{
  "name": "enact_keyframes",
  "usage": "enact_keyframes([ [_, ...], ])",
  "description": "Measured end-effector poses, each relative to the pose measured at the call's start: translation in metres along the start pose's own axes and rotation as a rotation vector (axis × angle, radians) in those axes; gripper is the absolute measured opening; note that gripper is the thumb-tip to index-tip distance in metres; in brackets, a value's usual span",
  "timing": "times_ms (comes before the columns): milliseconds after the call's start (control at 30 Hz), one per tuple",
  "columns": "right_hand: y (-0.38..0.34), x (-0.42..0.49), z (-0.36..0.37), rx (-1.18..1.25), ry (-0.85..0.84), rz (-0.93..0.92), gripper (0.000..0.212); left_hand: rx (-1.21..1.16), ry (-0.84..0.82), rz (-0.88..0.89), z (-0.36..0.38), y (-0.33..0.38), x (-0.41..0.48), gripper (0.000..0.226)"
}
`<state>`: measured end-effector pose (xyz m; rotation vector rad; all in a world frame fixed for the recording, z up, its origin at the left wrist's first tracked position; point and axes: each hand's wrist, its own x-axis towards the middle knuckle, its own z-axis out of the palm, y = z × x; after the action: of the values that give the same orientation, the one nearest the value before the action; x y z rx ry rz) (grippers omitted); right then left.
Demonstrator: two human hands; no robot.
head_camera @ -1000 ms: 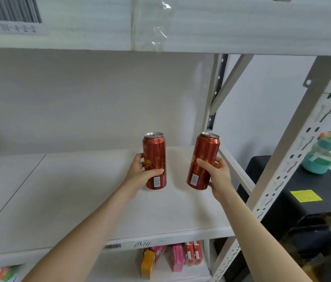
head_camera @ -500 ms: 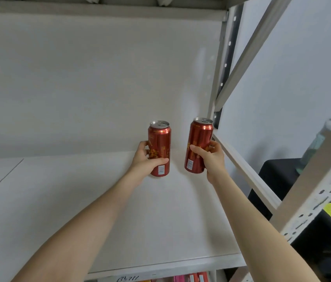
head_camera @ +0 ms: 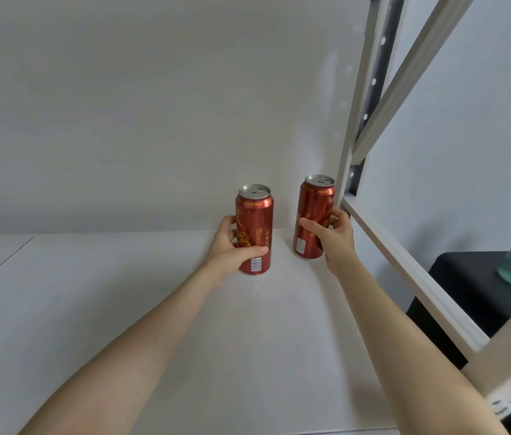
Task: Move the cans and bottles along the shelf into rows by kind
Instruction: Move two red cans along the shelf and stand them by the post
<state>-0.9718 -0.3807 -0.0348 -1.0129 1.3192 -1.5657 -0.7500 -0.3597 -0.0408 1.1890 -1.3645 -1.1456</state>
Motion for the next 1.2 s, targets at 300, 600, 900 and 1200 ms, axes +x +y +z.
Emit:
enact_keyframes([
  [300, 0.01, 0.002, -0.002, -0.081, -0.085, -0.037, 0.072, -0.016, -0.015, 0.013, 0.001, -0.004, -0.003, 0.076],
  [600, 0.003, -0.027, -0.024, -0.015, 0.104, -0.025, 0.068, 0.174, -0.036, 0.003, -0.015, -0.013, -0.007, 0.075],
  [900, -0.005, -0.078, -0.029, -0.169, -0.095, -0.086, 0.055, 0.183, -0.088, 0.008, 0.005, -0.007, -0.032, 0.075],
  [1200, -0.009, -0.103, -0.042, -0.048, -0.293, -0.113, 0.052, 0.135, -0.231, 0.004, 0.057, -0.002, -0.056, 0.073],
])
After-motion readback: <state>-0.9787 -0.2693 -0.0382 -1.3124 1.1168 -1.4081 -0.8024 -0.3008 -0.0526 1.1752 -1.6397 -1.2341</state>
